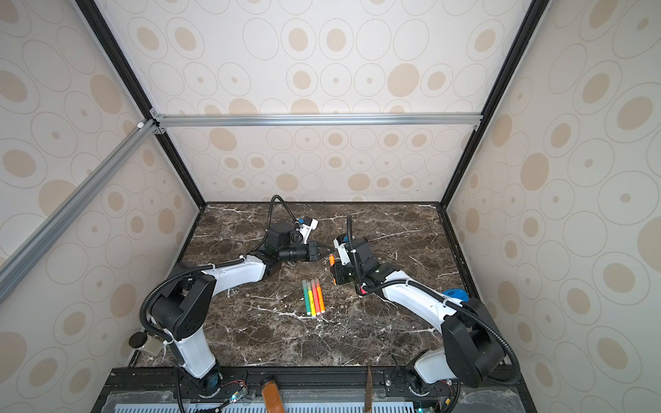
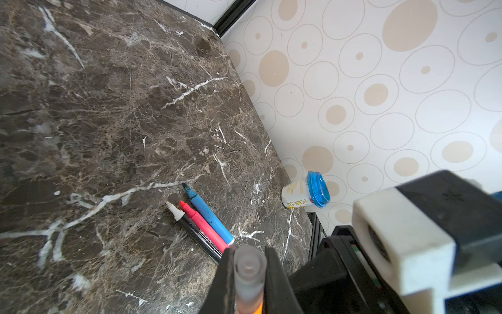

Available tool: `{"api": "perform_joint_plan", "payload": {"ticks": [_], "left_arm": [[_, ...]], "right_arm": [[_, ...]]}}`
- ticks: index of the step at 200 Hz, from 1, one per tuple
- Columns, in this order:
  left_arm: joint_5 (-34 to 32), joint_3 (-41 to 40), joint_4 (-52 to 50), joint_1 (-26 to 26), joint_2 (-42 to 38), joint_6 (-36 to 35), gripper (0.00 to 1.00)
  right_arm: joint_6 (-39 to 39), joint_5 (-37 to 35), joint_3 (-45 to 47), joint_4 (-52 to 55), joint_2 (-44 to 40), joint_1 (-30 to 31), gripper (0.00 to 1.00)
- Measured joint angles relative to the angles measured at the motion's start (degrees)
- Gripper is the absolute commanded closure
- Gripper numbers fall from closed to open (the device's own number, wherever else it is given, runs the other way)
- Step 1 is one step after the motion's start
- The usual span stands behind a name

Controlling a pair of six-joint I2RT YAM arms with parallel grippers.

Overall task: Remove pen caps from pens
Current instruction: Open the pen cap on the pen.

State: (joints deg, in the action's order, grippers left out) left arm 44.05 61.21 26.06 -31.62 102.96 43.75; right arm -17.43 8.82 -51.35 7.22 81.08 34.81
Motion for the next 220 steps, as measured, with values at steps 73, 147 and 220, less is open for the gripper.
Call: {"api": "perform_joint_plan", "payload": {"ticks": [73,147,220], "left_arm": [[0.48,0.00,1.44,-0.37,0.00,0.63,1.00],[-0.70,0.17,0.57,-0.37,0.00,-0.22,1.00],[2.10,12.98,-15.15,0.37,2.99,-6.36,1.00]], "right_arm": [[-1.05,0.22,0.00,-3.23,3.52,-0.02,0.80],[-1.09,0.42,0.44,-5.22,4.63,0.09,1.00],[-1.46,-1.68,6.40,-12.13,-1.05,-0.94,1.00]]}}
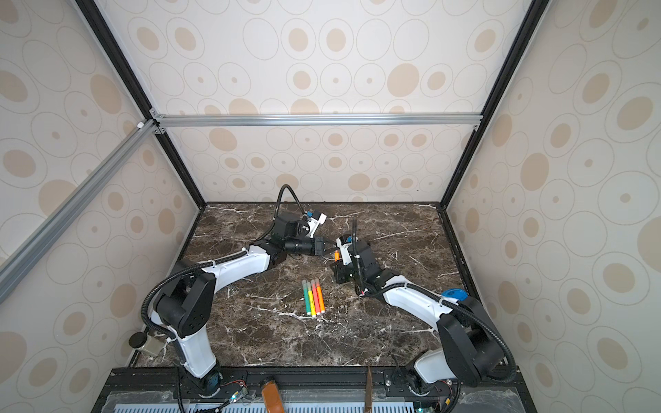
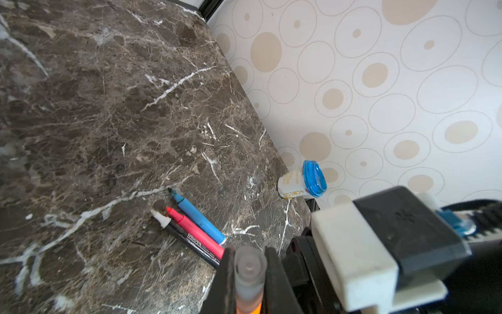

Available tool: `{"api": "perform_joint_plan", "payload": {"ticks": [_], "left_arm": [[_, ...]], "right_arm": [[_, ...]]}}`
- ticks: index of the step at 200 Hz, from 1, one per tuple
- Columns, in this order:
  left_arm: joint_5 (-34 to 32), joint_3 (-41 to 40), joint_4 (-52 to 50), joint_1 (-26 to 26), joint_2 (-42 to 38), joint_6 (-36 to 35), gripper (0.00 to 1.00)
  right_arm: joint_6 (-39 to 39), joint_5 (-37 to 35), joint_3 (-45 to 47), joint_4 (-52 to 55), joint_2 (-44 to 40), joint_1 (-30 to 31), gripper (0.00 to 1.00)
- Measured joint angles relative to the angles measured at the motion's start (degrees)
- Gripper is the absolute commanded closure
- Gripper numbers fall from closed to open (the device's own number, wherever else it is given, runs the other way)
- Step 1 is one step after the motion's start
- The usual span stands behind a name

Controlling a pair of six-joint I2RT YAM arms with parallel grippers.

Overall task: Remove pen caps from pens
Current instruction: Open the pen cap on the pen, then place the pen at the center of the table.

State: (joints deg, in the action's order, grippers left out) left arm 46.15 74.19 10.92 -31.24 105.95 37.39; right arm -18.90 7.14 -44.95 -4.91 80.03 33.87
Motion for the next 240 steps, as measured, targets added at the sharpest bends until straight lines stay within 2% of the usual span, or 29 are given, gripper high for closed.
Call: {"api": "perform_joint_plan", "payload": {"ticks": [44,99,115,131,153,172,203,240], "left_arm": [[3.85,9.51,-10.21,1.46,4.68,-1.27,1.00],[5.22,16.11,-21.38,3.30,6.54,-1.92,1.00],[-2.27,21.00,-18.71,6.38,7.80,-3.10,1.00],[-8.37,27.06,-15.85,12.22,9.53,-4.24,1.00],[-13.84,33.07,-15.65,18.45,10.54,-5.46,1.00],[-16.44,36.13,-16.13,19.52,10.82,-6.67,1.00],[-18.91,34.80,-17.07,17.53,10.40,-8.59,1.00],[-20.20,17.51,-16.83,17.90,4.20,-9.25,1.00]], "right_arm": [[-1.44,-2.93,2.45,-4.13,-1.53,0.00,1.00],[-2.03,-5.22,3.17,-7.13,-1.53,1.57,1.00],[-1.68,-2.64,4.94,-1.53,-2.29,3.37,1.00],[-1.33,-0.26,6.84,3.82,-2.14,5.95,1.00],[-1.18,1.18,7.37,8.33,-2.16,7.04,1.00],[-1.18,1.07,7.37,9.46,-2.49,6.99,1.00],[-1.51,-2.14,6.58,12.83,-3.10,6.99,1.00],[-2.08,-7.50,0.85,17.64,1.44,6.21,1.00]]}}
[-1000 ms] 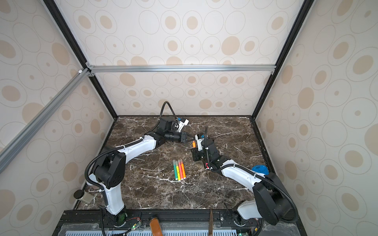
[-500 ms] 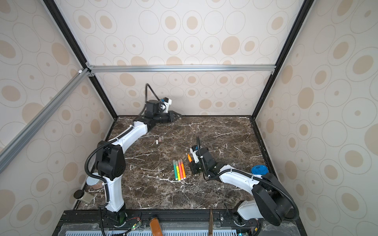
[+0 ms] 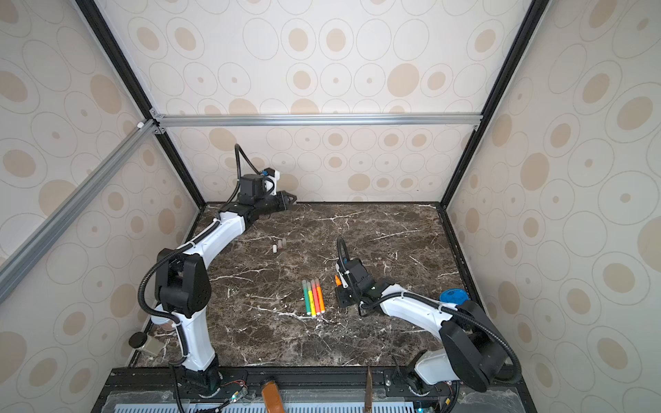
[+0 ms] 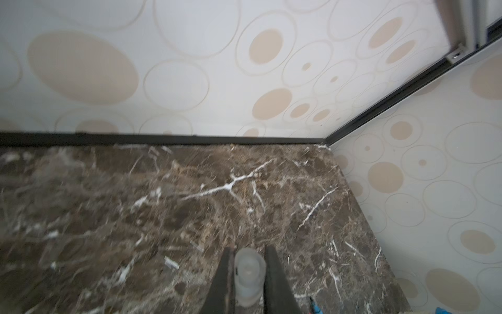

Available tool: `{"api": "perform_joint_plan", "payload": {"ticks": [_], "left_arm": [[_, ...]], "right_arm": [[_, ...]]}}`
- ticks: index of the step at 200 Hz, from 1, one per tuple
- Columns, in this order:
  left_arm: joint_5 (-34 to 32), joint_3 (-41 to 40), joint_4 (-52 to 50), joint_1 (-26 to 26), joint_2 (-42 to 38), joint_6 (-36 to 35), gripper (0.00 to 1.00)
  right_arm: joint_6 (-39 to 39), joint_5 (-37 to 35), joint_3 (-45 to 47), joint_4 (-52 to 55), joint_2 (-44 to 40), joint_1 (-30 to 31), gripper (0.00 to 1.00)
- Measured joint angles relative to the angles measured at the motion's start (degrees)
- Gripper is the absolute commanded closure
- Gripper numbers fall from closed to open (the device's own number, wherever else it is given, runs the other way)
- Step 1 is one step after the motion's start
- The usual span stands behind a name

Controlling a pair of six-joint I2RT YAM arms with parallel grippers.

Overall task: Remove pen caps from pens
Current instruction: Place the pen at the center of the table.

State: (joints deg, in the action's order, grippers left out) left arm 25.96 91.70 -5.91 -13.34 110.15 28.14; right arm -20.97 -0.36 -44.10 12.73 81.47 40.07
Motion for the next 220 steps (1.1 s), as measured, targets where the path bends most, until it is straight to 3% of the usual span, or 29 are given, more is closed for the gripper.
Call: {"api": "perform_joint_plan", "payload": {"ticks": [36,77,103,220], "left_arm": [[-1.27,-14.60,0.28,5.14,-7.50,-0.13,1.00],[-3.02,-22.18,1.16,9.33,-15.52,-1.29,1.00],[-3.21,-26.36,2.12,10.84,-18.29,-2.16,1.00],[-2.84,-29.81,3.61,12.28,-18.45,-2.47,1.00]], "right_arm": [[-0.04,-3.37,-5.99,3.26,7.56,-1.29,1.00],[-0.04,-6.21,-11.17,6.36,14.27,-1.90,1.00],[-0.24,-7.72,-12.15,8.00,15.89,-1.90,0.94],[-0.24,-11.34,-12.26,11.34,17.22,-1.90,0.75]]}}
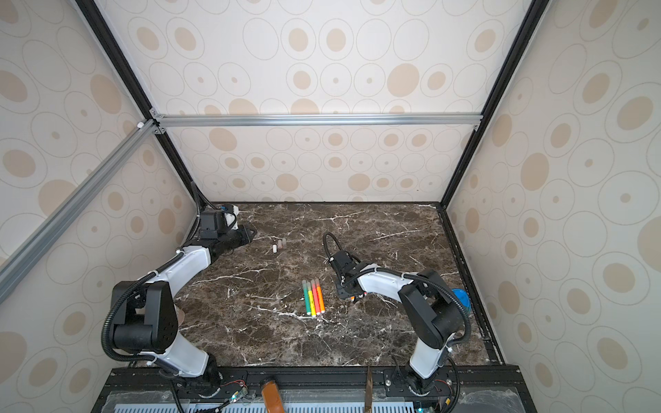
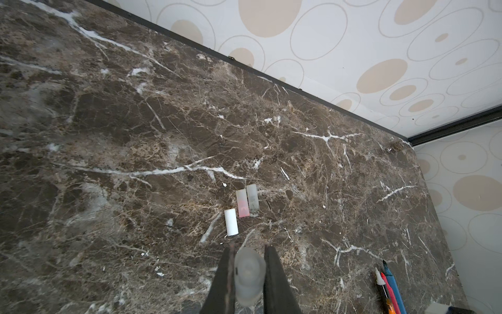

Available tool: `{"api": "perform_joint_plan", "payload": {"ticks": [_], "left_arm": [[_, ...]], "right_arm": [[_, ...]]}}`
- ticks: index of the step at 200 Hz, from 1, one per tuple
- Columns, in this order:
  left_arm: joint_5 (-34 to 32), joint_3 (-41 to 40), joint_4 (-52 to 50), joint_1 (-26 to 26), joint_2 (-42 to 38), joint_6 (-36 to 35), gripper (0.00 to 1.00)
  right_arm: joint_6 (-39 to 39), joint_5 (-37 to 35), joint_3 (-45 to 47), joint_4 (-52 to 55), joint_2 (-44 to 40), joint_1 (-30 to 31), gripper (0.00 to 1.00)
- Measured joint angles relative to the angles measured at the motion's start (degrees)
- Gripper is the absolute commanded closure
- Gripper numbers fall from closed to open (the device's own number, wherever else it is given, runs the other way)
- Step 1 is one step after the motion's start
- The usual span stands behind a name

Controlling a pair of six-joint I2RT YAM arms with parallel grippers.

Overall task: Remove pen caps from pens
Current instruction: Place the pen at the center of the table, then place the pen cap at the top-left of the table.

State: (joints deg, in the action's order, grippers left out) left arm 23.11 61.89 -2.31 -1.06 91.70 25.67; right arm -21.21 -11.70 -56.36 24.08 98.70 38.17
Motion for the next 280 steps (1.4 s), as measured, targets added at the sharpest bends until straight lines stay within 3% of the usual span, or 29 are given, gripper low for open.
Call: {"api": "perform_joint_plan", "payload": {"ticks": [87,189,227,280], "left_arm": [[0.00,-0.35,0.26,0.11,0.00,-0.02,1.00],[0.02,-6.88,1.68,0.11,0.15,0.00,1.00],[0.76,-6.91,3.52,0.11,3.91,0.02,1.00],[2.45,-6.82,4.87,0.11,11.69,0.04,1.00]], "right_arm": [[1.14,-2.21,-1.60,0.92,0.66,0.00,0.78],[3.26,-6.08,-4.33,2.49,-2.64,-0.04,0.78],[3.72,-5.29,-4.33,2.36,-7.74,-0.07,0.78],[3.91,0.07,-4.33,1.64,-8.15,-0.07,0.73]]}}
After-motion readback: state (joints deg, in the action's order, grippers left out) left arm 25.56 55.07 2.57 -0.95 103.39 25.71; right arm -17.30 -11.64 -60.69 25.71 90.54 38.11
